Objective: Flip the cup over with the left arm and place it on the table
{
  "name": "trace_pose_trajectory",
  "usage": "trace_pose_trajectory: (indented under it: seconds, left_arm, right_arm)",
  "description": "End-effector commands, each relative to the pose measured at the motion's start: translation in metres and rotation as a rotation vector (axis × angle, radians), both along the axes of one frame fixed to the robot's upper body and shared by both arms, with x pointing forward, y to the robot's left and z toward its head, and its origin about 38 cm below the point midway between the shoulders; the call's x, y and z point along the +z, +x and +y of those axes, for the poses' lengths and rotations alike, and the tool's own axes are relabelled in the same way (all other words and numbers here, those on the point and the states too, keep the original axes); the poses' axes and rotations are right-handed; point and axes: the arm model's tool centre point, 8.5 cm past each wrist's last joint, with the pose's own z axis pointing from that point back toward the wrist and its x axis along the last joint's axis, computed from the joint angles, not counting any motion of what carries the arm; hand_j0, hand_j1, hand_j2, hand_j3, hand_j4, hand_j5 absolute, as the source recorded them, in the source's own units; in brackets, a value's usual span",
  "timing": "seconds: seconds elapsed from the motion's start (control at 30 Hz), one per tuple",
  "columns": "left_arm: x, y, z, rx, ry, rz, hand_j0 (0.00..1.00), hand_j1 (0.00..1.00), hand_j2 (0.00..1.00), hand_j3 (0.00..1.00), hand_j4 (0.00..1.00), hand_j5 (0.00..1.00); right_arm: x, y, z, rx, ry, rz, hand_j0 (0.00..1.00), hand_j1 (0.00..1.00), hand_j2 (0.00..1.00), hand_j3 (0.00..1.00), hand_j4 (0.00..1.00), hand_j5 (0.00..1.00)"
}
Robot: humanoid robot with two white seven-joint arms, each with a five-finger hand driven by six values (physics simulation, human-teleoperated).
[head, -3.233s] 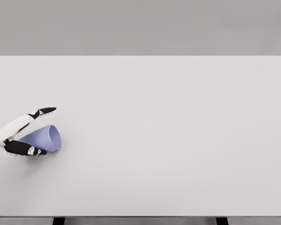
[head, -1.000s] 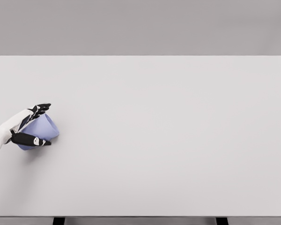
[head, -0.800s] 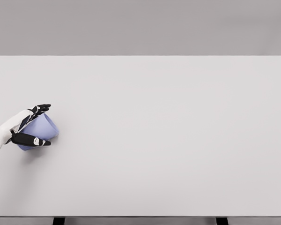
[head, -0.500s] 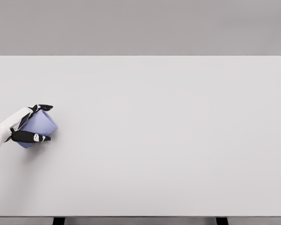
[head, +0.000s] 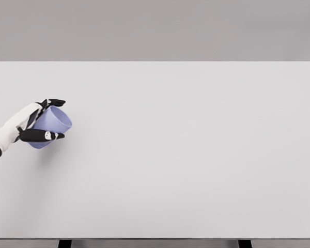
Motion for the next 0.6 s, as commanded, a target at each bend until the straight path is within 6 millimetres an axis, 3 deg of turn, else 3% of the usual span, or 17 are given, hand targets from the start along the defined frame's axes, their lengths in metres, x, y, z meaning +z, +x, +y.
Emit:
trace_pose_trajectory:
  seconds: [0.0, 0.57]
  left_arm:
    - [-0.003, 0.001, -0.01, -0.006, -0.039, -0.009, 0.83, 0.83, 0.83, 0.83, 0.83, 0.83]
    - [-0.001, 0.007, -0.032, -0.02, -0.164, -0.065, 0.84, 0.84, 0.84, 0.84, 0.84, 0.84]
  right_arm:
    - [0.0, 0.0, 0.0, 0.0, 0.0, 0.0, 1.0, 1.0, 1.0, 1.0, 1.0, 1.0]
    - [0.0, 0.0, 0.0, 0.0, 0.0, 0.0, 1.0, 1.0, 1.0, 1.0, 1.0, 1.0]
